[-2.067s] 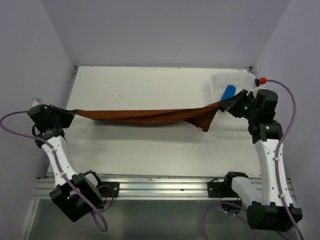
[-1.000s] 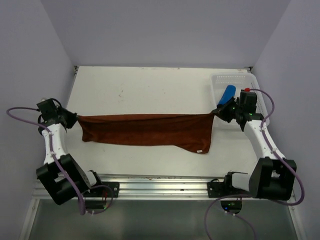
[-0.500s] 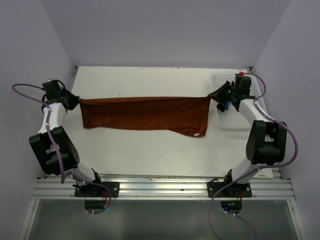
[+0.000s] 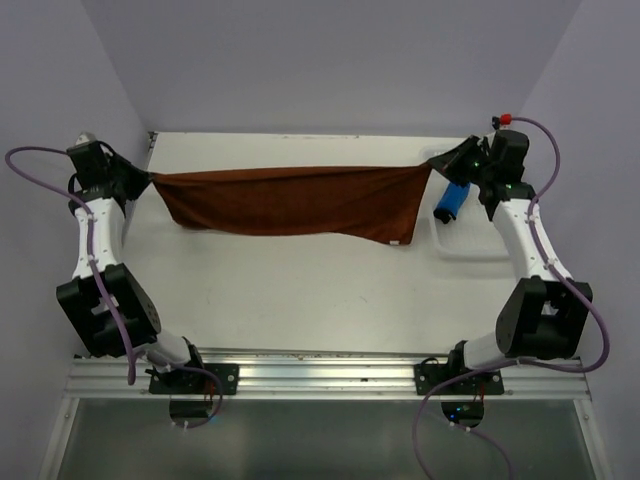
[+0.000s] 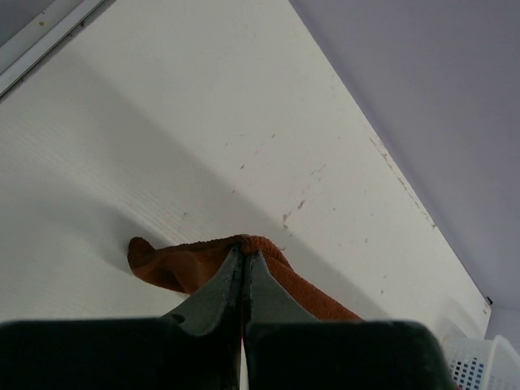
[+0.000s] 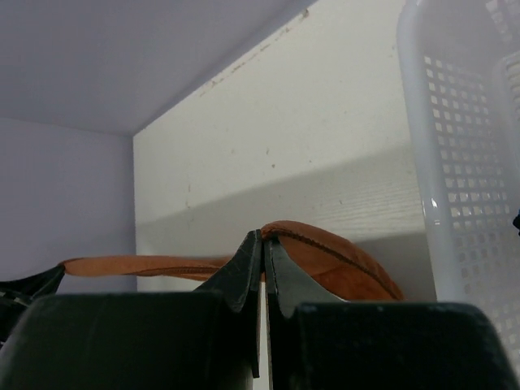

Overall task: Roll the towels
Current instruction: Fold the towel

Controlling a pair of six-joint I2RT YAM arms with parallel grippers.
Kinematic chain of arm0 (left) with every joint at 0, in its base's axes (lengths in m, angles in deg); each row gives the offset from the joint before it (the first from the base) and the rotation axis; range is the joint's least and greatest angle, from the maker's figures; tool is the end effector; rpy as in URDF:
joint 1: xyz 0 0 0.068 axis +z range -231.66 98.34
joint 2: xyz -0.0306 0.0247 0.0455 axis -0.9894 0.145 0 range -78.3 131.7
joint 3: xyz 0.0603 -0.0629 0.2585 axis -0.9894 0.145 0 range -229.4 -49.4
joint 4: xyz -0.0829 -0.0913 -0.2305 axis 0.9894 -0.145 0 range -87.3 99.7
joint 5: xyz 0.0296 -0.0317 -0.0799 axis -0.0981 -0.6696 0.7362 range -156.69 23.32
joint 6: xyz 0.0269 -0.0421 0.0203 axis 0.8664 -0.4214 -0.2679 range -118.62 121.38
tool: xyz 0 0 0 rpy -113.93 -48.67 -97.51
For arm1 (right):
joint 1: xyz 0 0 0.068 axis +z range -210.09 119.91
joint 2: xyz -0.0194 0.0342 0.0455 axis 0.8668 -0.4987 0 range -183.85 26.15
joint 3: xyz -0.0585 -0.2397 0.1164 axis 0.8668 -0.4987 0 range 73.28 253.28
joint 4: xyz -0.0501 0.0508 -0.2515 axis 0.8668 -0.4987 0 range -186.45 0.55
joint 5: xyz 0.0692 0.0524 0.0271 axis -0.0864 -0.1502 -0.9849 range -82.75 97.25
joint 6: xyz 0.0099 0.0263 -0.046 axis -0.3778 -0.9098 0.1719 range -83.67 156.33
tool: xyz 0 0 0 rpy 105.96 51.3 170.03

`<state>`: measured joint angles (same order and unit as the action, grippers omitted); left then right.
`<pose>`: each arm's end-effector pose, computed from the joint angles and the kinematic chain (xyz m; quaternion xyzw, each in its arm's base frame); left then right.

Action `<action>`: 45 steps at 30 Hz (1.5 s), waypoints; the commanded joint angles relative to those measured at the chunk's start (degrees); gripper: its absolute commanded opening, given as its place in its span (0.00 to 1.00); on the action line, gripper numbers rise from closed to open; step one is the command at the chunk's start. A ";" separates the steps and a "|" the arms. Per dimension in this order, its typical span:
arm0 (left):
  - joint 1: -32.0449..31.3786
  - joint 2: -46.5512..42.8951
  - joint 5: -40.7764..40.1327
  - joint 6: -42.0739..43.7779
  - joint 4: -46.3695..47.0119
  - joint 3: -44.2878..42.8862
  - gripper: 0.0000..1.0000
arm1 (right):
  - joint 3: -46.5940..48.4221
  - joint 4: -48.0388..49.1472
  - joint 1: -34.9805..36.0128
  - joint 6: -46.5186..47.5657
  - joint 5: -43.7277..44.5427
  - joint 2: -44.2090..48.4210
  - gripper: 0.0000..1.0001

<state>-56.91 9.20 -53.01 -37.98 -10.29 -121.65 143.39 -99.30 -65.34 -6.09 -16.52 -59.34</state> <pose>0.3208 0.1386 0.3080 -0.4215 0.7763 -0.1629 0.4394 0.3477 -0.0176 0.3242 0.2331 0.8005 0.3319 0.4414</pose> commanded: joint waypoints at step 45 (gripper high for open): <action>10.23 -27.30 2.32 4.29 3.72 38.84 0.00 | -40.83 -22.76 -1.42 9.80 -1.63 47.61 0.00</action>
<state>-47.23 -18.67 -51.94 -34.39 -7.64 -84.23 104.09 -119.91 -66.55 1.91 -18.81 -12.39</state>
